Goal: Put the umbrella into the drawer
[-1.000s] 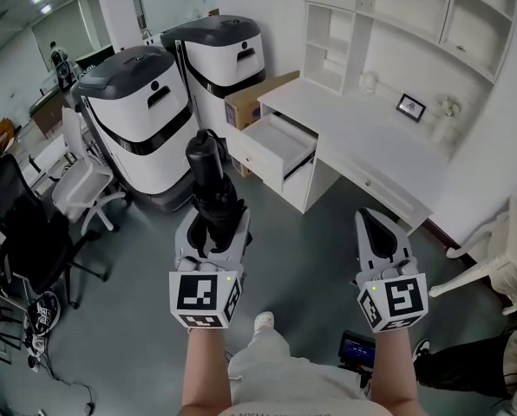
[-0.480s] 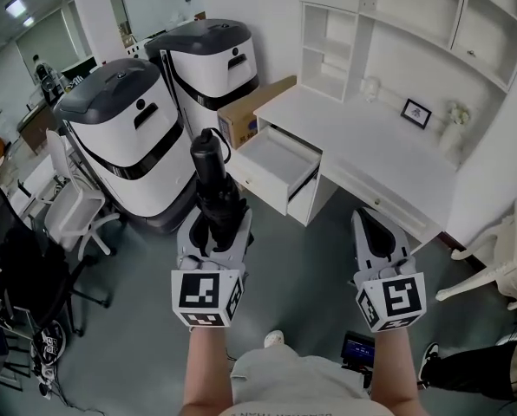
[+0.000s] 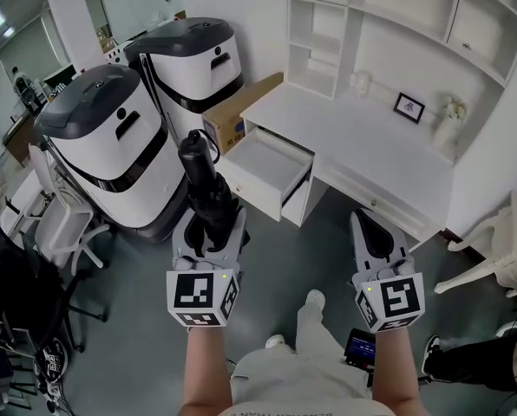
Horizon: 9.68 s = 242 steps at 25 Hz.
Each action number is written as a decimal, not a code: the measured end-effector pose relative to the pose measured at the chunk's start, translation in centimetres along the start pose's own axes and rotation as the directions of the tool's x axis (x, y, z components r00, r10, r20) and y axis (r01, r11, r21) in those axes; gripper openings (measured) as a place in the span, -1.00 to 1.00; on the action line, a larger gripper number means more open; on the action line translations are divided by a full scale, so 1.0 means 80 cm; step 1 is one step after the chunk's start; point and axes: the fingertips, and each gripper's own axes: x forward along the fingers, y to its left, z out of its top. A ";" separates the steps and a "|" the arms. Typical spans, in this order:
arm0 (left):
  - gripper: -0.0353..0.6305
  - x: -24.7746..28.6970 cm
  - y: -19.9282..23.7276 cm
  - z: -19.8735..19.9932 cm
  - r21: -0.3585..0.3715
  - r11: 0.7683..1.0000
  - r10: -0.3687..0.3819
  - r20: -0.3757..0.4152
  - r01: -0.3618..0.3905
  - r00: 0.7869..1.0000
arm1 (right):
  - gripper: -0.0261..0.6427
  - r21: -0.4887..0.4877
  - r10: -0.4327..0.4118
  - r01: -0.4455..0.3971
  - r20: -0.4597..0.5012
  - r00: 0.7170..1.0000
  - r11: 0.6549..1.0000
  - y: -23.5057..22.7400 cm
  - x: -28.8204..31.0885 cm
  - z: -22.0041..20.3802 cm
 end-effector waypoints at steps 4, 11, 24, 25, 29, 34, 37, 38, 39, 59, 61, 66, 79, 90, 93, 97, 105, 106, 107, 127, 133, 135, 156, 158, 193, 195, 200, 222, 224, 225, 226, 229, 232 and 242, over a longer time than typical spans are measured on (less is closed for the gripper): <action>-0.12 0.023 0.003 0.003 0.010 1.000 0.002 0.015 -0.002 1.000 | -0.90 0.009 -0.001 0.001 0.005 1.000 1.000 -0.017 0.022 -0.006; -0.12 0.077 0.012 -0.003 0.031 0.999 0.019 0.000 -0.019 1.000 | -0.90 0.021 0.033 -0.034 0.023 0.999 0.999 -0.043 0.081 -0.017; -0.12 0.206 0.031 -0.002 0.022 0.994 0.110 -0.021 -0.109 0.994 | -0.90 0.046 0.130 -0.132 0.056 0.990 0.990 -0.129 0.216 -0.028; -0.12 0.215 0.032 -0.002 0.021 0.993 0.121 -0.023 -0.120 0.992 | -0.90 0.047 0.140 -0.143 0.060 0.988 0.989 -0.136 0.226 -0.028; -0.12 0.251 0.037 -0.003 0.015 0.987 0.162 -0.027 -0.162 0.986 | -0.90 0.058 0.176 -0.181 0.077 0.981 0.982 -0.162 0.267 -0.033; -0.12 0.294 0.043 -0.008 0.005 0.977 0.212 -0.036 -0.212 0.977 | -0.90 0.051 0.221 -0.226 0.084 0.972 0.973 -0.189 0.310 -0.041; -0.12 0.319 0.041 -0.016 -0.005 0.975 0.223 -0.046 -0.224 0.974 | -0.90 0.053 0.239 -0.244 0.079 0.968 0.968 -0.205 0.329 -0.050; -0.12 0.326 0.041 -0.019 -0.010 0.974 0.225 -0.052 -0.226 0.973 | -0.90 0.054 0.245 -0.250 0.076 0.966 0.967 -0.209 0.335 -0.053; -0.12 0.333 0.040 -0.022 -0.014 0.974 0.227 -0.059 -0.228 0.972 | -0.90 0.054 0.251 -0.255 0.073 0.965 0.965 -0.212 0.340 -0.056; -0.12 0.442 0.074 -0.145 -0.123 0.970 0.167 -0.289 -0.209 0.943 | -0.90 0.151 0.291 -0.278 -0.072 0.954 0.949 -0.221 0.451 -0.148; -0.12 0.458 0.081 -0.164 -0.138 0.970 0.147 -0.325 -0.201 0.934 | -0.90 0.159 0.288 -0.270 -0.101 0.952 0.950 -0.219 0.467 -0.161; -0.12 0.493 0.105 -0.210 -0.172 0.968 0.100 -0.410 -0.184 0.907 | -0.90 0.170 0.286 -0.257 -0.172 0.943 0.951 -0.211 0.509 -0.191; -0.12 0.531 0.135 -0.353 -0.368 0.894 -0.048 -0.645 -0.255 0.763 | -0.90 0.180 0.279 -0.231 -0.322 0.904 0.956 -0.193 0.578 -0.255; -0.12 0.540 0.132 -0.437 -0.476 0.822 -0.196 -0.752 -0.312 0.630 | -0.90 0.183 0.283 -0.227 -0.396 0.873 0.957 -0.170 0.612 -0.275; -0.12 0.542 0.125 -0.459 -0.499 0.803 -0.236 -0.768 -0.325 0.595 | -0.90 0.188 0.270 -0.208 -0.420 0.866 0.960 -0.167 0.613 -0.284; -0.12 0.539 0.116 -0.484 -0.501 0.796 -0.270 -0.796 -0.340 0.542 | -0.90 0.193 0.254 -0.185 -0.451 0.856 0.964 -0.166 0.614 -0.297; -0.12 0.526 0.098 -0.528 -0.537 0.727 -0.340 -0.823 -0.428 0.455 | -0.90 0.222 0.235 -0.143 -0.468 0.852 0.964 -0.168 0.619 -0.310; -0.12 0.525 0.095 -0.532 -0.542 0.719 -0.350 -0.823 -0.434 0.448 | -0.90 0.225 0.235 -0.141 -0.471 0.851 0.964 -0.167 0.618 -0.312; -0.12 0.525 0.093 -0.537 -0.544 0.715 -0.358 -0.824 -0.439 0.439 | -0.90 0.229 0.235 -0.140 -0.473 0.849 0.963 -0.166 0.618 -0.314; -0.11 0.534 0.073 -0.625 -0.469 0.736 -0.414 -0.882 -0.487 0.225 | -0.90 0.288 0.271 -0.137 -0.500 0.822 0.948 -0.171 0.621 -0.350; -0.11 0.537 0.066 -0.652 -0.436 0.764 -0.406 -0.898 -0.476 0.171 | -0.90 0.302 0.277 -0.132 -0.510 0.815 0.944 -0.175 0.626 -0.361; -0.11 0.537 0.067 -0.660 -0.425 0.771 -0.401 -0.903 -0.475 0.156 | -0.90 0.306 0.278 -0.130 -0.512 0.813 0.943 -0.175 0.628 -0.364; -0.09 0.537 0.077 -0.707 -0.369 0.793 -0.359 -0.926 -0.484 0.119 | -0.90 0.313 0.331 -0.185 -0.519 0.788 0.932 -0.146 0.639 -0.377; -0.06 0.538 0.076 -0.700 -0.382 0.783 -0.371 -0.920 -0.491 0.124 | -0.90 0.316 0.343 -0.198 -0.514 0.786 0.928 -0.141 0.639 -0.375; 0.24 0.573 0.139 -0.486 -0.388 0.810 -0.163 -0.869 -0.440 0.466 | -0.90 0.273 0.354 -0.271 -0.324 0.877 0.923 -0.173 0.617 -0.252; 0.24 0.575 0.144 -0.467 -0.395 0.809 -0.148 -0.854 -0.436 0.499 | -0.90 0.264 0.358 -0.282 -0.310 0.881 0.922 -0.175 0.616 -0.244; 0.24 0.579 0.152 -0.423 -0.394 0.825 -0.115 -0.820 -0.406 0.561 | -0.90 0.245 0.348 -0.285 -0.275 0.896 0.927 -0.188 0.612 -0.223; 0.18 0.596 0.170 -0.211 -0.284 0.938 0.007 -0.557 -0.199 0.831 | -0.90 0.180 0.264 -0.239 -0.131 0.955 0.954 -0.237 0.591 -0.137; 0.15 0.594 0.173 -0.192 -0.278 0.941 0.023 -0.516 -0.194 0.856 | -0.90 0.189 0.253 -0.228 -0.116 0.961 0.955 -0.239 0.589 -0.131; 0.12 0.593 0.174 -0.183 -0.267 0.945 0.036 -0.493 -0.190 0.869 | -0.90 0.192 0.249 -0.226 -0.108 0.962 0.955 -0.240 0.588 -0.127; 0.07 0.592 0.176 -0.173 -0.252 0.950 0.049 -0.467 -0.186 0.883 | -0.90 0.191 0.247 -0.225 -0.100 0.964 0.955 -0.240 0.587 -0.123; -0.21 0.587 0.181 -0.146 -0.203 0.963 0.085 -0.385 -0.174 0.919 | -0.90 0.173 0.245 -0.229 -0.078 0.966 0.958 -0.238 0.586 -0.108; -0.38 0.580 0.184 -0.122 -0.158 0.973 0.114 -0.311 -0.169 0.944 | -0.90 0.155 0.246 -0.235 -0.054 0.968 0.960 -0.236 0.583 -0.094; -0.87 0.564 0.179 -0.054 0.000 0.988 0.155 -0.132 -0.157 0.979 | -0.90 0.076 0.256 -0.254 -0.019 0.966 0.964 -0.228 0.575 -0.066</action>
